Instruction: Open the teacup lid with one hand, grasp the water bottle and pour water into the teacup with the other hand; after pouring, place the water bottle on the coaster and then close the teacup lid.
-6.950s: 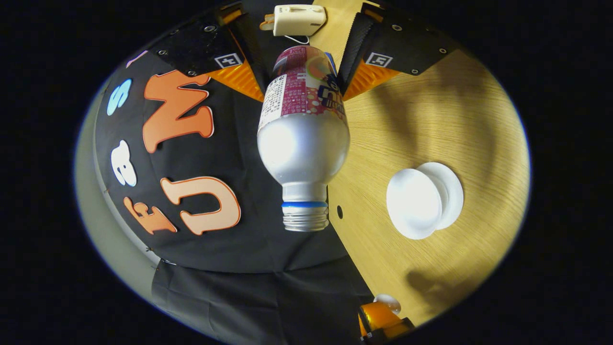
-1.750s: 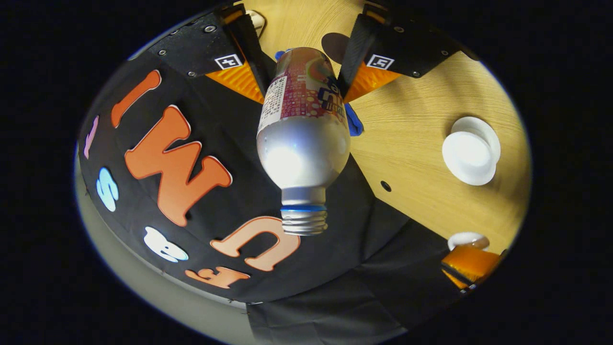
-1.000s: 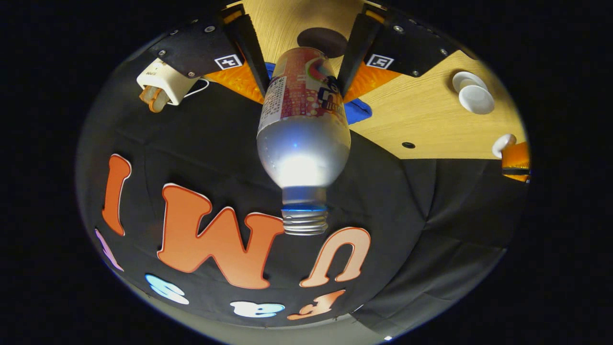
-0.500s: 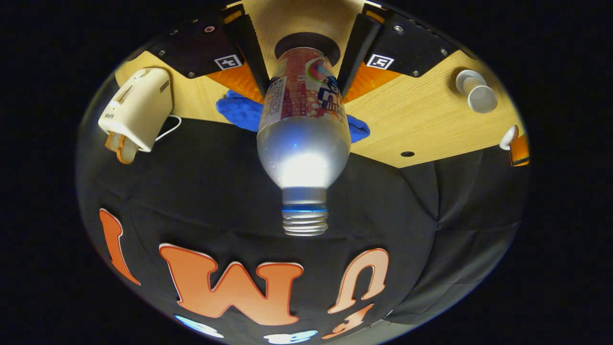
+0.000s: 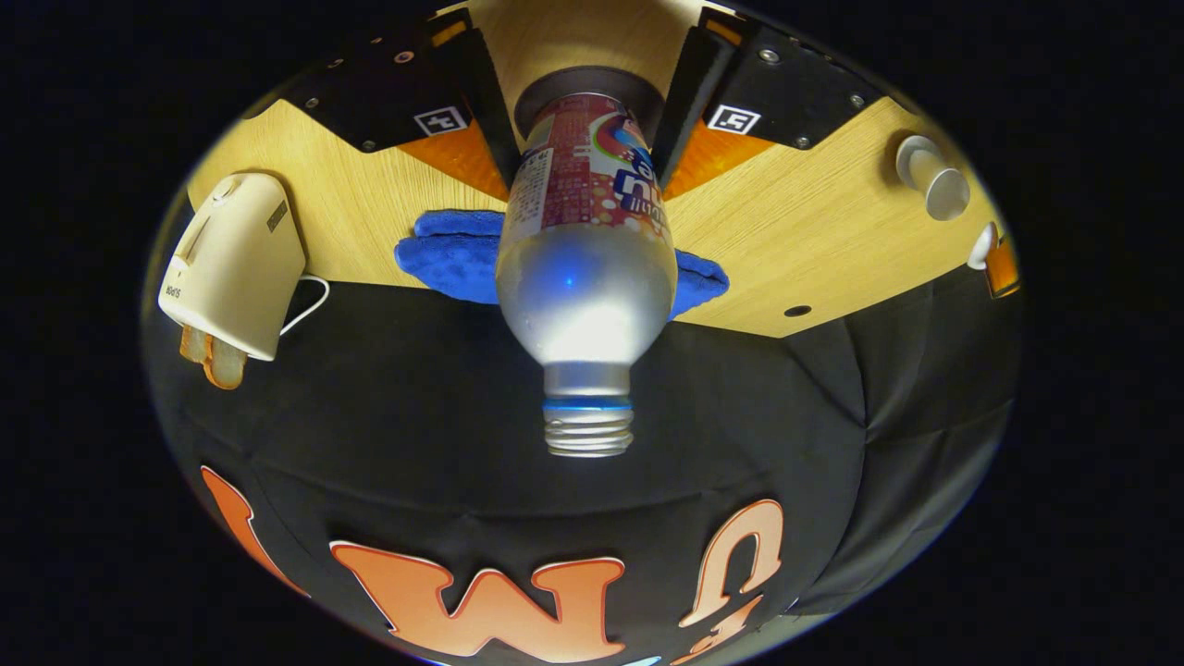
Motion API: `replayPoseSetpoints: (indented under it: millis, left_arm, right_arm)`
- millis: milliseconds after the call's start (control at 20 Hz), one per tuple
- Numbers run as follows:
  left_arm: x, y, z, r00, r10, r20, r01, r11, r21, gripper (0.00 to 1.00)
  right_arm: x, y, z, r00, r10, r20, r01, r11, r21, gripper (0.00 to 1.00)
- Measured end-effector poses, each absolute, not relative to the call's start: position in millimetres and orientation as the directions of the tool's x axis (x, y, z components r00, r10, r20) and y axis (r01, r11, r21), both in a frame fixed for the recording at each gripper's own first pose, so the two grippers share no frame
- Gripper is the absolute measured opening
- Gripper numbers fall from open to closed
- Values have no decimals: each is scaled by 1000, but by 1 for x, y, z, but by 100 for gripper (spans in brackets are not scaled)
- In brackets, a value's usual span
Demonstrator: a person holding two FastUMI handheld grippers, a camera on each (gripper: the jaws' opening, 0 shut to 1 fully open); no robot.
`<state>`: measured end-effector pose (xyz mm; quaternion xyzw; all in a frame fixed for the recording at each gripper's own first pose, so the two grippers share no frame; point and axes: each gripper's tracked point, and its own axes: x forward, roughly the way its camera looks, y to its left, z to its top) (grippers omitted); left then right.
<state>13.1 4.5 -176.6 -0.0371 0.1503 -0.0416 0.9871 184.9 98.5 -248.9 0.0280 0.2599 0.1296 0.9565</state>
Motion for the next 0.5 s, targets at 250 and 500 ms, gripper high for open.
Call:
replayPoseSetpoints:
  millis: [250,500]
  left_arm:
    - [14,0,-200,933,-95,-347,71,994,-81,31]
    - [10,-5,-216,920,-98,-380,73,994,-78,31]
  right_arm:
    - [182,95,-251,836,240,-493,-252,967,42,81]
    - [177,95,-246,836,249,-490,-279,960,11,96]
